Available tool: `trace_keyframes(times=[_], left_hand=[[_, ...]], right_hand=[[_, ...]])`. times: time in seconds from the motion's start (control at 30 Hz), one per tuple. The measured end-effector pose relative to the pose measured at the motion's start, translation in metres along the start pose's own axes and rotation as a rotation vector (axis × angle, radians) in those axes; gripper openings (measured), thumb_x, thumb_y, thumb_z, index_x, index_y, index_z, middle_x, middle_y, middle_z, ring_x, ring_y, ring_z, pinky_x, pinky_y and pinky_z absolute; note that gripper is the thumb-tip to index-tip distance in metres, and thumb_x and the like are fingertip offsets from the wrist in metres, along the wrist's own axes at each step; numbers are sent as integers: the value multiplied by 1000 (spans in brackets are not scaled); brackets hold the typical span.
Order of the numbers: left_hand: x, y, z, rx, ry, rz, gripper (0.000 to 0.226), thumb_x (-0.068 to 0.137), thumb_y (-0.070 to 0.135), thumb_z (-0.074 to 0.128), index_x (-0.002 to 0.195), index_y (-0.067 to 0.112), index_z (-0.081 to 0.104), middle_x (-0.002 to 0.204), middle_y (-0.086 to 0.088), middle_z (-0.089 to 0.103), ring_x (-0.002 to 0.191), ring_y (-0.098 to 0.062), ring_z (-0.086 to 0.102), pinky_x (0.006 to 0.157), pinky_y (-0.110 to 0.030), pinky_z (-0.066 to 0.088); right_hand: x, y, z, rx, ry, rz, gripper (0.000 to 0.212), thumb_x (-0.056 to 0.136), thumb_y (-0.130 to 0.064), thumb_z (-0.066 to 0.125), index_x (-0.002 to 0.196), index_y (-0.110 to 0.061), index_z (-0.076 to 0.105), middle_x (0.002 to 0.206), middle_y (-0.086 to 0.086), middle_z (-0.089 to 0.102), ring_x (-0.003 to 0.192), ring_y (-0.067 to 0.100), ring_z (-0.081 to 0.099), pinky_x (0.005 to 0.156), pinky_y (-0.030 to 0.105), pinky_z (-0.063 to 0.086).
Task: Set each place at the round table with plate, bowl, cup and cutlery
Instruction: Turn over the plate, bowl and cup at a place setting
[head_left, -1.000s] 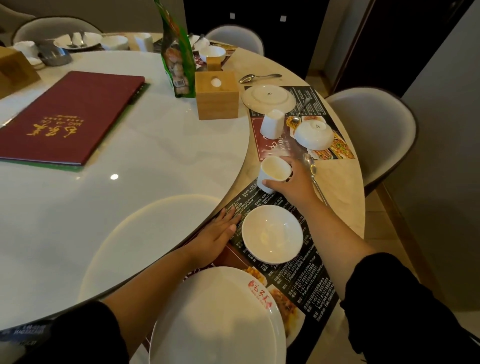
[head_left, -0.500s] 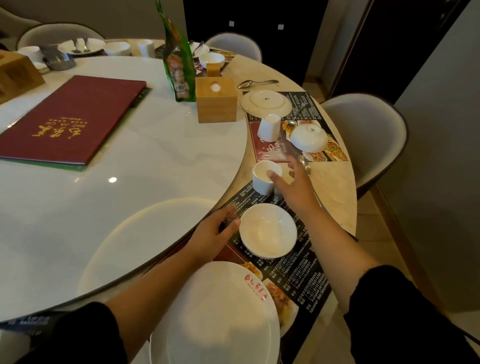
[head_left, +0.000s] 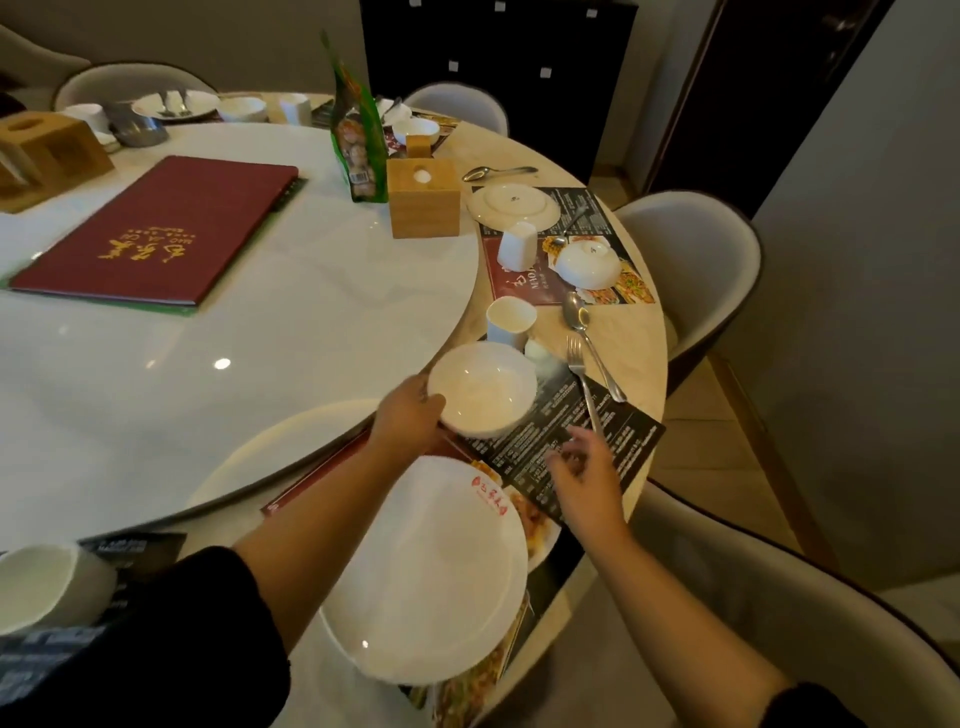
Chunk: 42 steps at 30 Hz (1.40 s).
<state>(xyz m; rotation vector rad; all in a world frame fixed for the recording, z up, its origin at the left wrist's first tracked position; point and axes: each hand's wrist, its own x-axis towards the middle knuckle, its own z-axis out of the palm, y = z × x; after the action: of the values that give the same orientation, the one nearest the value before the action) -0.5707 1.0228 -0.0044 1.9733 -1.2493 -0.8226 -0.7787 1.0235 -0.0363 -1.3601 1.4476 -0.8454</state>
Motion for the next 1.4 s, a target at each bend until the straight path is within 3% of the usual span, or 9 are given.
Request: trace_keyframes(times=[0.1,0.2,0.3,0.4,0.53,0.83,0.93,1.03,1.4], left_hand=[[-26,-8,-29,-96,147,-116,39,93,17,49,131,8,50,122,-11,58,104,-27,56,80,-34,48],[-53,-23,-52,-148,221,-146,40,93,13,45,132,9,48,118,-12,61,87,-23,63,71,-29,52],[-74,-42,-68,-144,279,-205,40,95,11,43,135,7,45,117,-16,59,77,-18,58,57,-21,46],[-92,-59,-78,-186,303,-277,41,96,11,44,137,9,43,120,-16,57,92,-24,57,59,-23,46],[-110,-78,-79,-222,302,-351,39,96,11,43,135,8,44,110,-11,57,89,-22,58,58,-21,46],[-132,-95,-66,-211,337,-369,38,96,11,46,134,9,48,118,-14,59,99,-27,59,68,-25,50],[-129,-94,-64,-207,345,-383,34,95,10,46,128,8,53,107,-11,60,97,-27,58,82,-39,54],[-125,-96,-61,-178,325,-392,38,95,12,46,132,11,50,115,-13,60,102,-30,58,90,-47,52],[-121,-108,-57,-116,261,-405,41,95,17,47,136,14,45,124,-13,57,102,-24,54,86,-37,49]], right_hand=[[-15,0,18,-211,-284,-27,23,89,-27,62,111,-19,59,93,-10,60,86,5,59,70,15,45],[-21,0,32,-292,-362,-51,26,88,-16,63,115,-14,63,99,0,64,90,14,57,76,25,46],[-17,2,31,-281,-319,-2,30,88,-3,59,116,-12,65,99,4,64,91,16,56,77,27,46],[-6,3,24,-256,-251,16,28,87,-3,61,113,-11,66,106,5,66,97,18,59,79,30,49],[18,0,10,-323,-120,-1,30,89,-4,58,118,-8,64,116,10,65,107,25,59,88,32,46],[40,-3,5,-434,-43,-43,30,90,-2,56,119,-8,64,119,13,65,110,29,58,85,30,46],[43,1,7,-432,-36,-38,30,91,-3,56,119,-10,65,119,13,65,111,28,58,87,34,48],[44,2,7,-432,-21,-46,30,90,-2,56,118,-10,65,119,13,65,110,29,58,90,38,50],[49,10,11,-535,17,-117,34,90,0,54,120,-10,64,121,13,64,110,30,59,90,36,51]])
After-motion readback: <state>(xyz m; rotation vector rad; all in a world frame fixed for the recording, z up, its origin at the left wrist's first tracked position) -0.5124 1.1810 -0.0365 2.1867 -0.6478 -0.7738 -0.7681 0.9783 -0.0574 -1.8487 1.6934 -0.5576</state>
